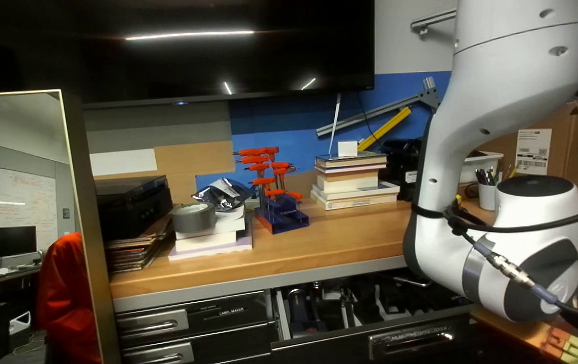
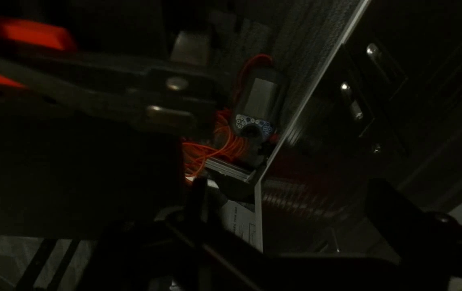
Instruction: Put the black objects inside the drawer and close it
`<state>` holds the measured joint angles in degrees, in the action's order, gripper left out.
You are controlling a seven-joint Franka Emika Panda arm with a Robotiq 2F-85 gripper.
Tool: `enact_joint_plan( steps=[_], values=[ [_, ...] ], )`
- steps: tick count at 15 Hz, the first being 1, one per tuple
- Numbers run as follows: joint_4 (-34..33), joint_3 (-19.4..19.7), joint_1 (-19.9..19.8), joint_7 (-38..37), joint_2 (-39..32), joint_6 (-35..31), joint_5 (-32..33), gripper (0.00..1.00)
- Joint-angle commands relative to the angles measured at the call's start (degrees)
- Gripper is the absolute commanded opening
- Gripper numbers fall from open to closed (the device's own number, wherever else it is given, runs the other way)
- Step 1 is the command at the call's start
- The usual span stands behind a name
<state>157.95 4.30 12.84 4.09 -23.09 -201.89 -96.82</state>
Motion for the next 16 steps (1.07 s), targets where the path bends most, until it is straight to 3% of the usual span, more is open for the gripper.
enact_joint_plan(
  steps=[1,8,16],
  values=[
    [-0.02,-3.02,-2.26,11.37,1.51,-0.20,-7.38,1.00],
    [-2.08,-8.35,-10.75,27.91,0.37,7.37,-7.63,1.00],
    [-7.15,-12.33,-17.84,34.49,-2.91,11.87,-3.95,1.00]
  ],
)
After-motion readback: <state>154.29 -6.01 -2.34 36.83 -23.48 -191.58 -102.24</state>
